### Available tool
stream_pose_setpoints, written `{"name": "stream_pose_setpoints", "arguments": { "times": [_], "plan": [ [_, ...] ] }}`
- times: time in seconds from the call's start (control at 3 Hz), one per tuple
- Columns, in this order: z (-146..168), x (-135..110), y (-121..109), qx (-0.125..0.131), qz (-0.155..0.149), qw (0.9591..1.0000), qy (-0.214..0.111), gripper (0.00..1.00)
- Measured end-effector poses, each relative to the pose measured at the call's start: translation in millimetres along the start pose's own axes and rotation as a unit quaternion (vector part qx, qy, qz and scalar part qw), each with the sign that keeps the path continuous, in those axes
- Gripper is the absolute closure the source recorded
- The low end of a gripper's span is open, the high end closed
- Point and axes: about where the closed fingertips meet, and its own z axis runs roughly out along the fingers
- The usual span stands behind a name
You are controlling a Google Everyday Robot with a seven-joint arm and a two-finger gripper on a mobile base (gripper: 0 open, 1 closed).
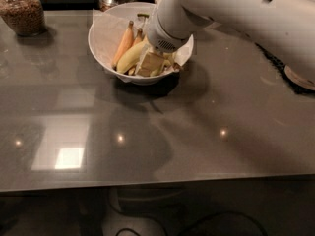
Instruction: Pick banana from white bowl
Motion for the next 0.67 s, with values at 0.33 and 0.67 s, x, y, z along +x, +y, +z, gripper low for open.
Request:
{"name": "stream_pose_setpoints", "arguments": {
  "times": [0.33,0.67],
  "plan": [
    [10,9,-9,0.02,-0.018,0.9996,0.01,0.39],
    [17,16,-26,0.045,-0.032,0.9983,0.018,0.38]
  ]
}}
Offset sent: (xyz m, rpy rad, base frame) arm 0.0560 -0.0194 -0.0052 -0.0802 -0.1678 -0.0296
